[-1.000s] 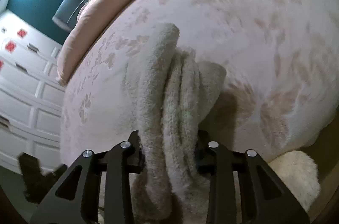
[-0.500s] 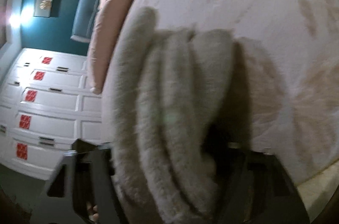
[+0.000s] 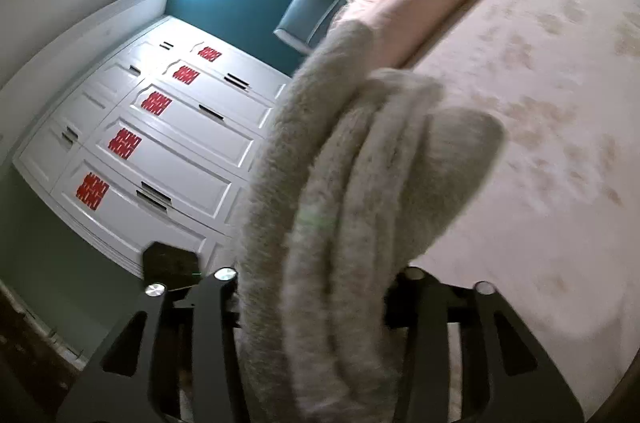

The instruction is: Fold small clothes

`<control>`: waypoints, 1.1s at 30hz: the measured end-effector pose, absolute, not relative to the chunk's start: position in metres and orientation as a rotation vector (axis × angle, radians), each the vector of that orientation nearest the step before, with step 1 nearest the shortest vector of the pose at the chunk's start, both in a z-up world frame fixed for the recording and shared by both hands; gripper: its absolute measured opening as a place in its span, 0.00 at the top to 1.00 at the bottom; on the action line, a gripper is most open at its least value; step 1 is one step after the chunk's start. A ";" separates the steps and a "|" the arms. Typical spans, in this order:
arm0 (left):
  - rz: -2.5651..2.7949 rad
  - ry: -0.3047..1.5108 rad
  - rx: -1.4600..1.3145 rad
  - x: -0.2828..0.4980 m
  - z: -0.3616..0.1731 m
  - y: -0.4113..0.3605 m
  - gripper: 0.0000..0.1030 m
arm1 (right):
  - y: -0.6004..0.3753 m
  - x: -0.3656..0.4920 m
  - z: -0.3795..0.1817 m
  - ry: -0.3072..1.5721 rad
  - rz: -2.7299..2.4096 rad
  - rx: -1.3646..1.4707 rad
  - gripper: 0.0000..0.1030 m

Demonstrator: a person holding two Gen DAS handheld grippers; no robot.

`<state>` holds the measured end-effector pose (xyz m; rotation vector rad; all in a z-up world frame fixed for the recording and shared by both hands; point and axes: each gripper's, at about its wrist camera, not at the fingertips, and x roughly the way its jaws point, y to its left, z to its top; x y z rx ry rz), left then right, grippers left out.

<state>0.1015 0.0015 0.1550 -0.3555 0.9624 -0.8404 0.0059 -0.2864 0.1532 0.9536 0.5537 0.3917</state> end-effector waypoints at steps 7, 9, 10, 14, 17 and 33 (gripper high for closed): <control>-0.383 0.985 -0.038 0.141 0.087 0.059 0.30 | -0.253 0.075 0.091 0.884 -0.056 0.692 0.66; -0.380 0.976 -0.079 0.127 0.082 0.073 0.30 | -0.230 0.056 0.109 0.833 0.024 0.654 0.66; -0.380 0.972 -0.088 0.119 0.081 0.077 0.30 | -0.219 0.055 0.117 0.828 0.040 0.619 0.66; -0.364 0.938 -0.068 0.116 0.088 0.065 0.30 | -0.175 0.053 0.126 0.835 0.084 0.502 0.66; -0.356 0.968 -0.067 0.125 0.082 0.059 0.30 | -0.163 0.066 0.116 0.876 0.065 0.455 0.68; -0.192 1.118 0.052 0.148 0.004 0.046 0.27 | -0.149 0.078 0.071 0.989 -0.089 0.194 0.74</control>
